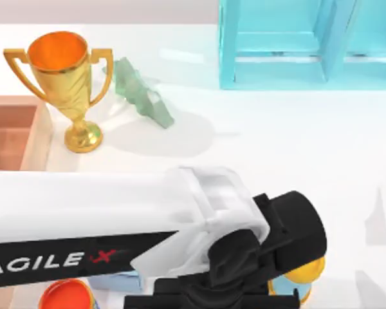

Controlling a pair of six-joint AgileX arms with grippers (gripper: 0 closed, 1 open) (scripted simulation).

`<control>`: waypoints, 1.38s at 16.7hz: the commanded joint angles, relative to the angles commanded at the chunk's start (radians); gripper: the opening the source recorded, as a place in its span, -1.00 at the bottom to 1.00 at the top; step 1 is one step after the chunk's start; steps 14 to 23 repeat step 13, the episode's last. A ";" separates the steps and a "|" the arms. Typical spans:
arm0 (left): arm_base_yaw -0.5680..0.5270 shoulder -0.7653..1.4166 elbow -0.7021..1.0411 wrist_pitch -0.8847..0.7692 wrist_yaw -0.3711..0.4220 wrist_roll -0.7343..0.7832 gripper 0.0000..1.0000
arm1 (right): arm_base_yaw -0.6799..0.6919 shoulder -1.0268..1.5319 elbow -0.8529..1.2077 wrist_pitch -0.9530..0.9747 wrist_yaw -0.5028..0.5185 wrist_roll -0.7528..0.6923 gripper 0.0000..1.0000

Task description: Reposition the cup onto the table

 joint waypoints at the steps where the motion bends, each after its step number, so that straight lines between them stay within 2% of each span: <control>1: 0.000 0.000 0.000 0.000 0.000 0.000 0.06 | 0.000 0.000 0.000 0.000 0.000 0.000 1.00; 7: 0.000 0.000 0.000 0.000 0.000 0.000 0.96 | 0.000 0.000 0.000 0.000 0.000 0.000 1.00; 23: 0.000 0.000 0.000 0.000 0.000 0.000 1.00 | 0.000 0.000 0.000 0.000 0.000 0.000 1.00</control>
